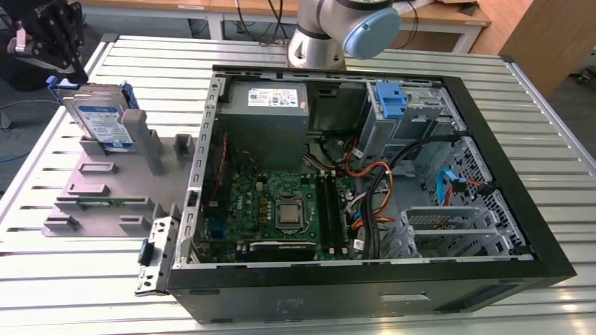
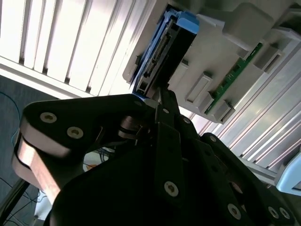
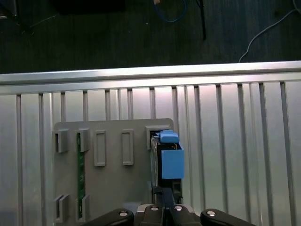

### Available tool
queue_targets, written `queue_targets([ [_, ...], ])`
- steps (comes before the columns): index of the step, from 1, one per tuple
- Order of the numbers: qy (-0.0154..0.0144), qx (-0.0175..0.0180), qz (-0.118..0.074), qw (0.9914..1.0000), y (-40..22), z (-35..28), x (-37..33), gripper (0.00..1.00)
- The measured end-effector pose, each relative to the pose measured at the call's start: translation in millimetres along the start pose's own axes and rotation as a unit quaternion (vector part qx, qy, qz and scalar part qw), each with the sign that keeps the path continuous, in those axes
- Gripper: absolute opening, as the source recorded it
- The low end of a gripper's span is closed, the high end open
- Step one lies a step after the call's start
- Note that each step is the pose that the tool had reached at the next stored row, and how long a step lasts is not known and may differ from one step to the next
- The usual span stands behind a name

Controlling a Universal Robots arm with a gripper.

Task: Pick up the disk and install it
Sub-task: 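Pick up the disk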

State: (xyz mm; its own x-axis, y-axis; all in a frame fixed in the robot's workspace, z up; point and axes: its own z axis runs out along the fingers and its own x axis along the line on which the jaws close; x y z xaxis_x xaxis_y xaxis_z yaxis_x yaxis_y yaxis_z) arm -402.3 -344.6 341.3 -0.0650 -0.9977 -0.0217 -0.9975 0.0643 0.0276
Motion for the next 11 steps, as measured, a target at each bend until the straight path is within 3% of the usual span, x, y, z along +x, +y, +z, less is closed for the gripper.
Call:
queue_targets([
  [5,-0.0031,0.0009,0.0,0.99999,-0.4,3.6,0.1,0.11],
  [11,-0.0034,0.0009,0.0,0.99999,-8.2,5.9,-0.4,0.11],
])
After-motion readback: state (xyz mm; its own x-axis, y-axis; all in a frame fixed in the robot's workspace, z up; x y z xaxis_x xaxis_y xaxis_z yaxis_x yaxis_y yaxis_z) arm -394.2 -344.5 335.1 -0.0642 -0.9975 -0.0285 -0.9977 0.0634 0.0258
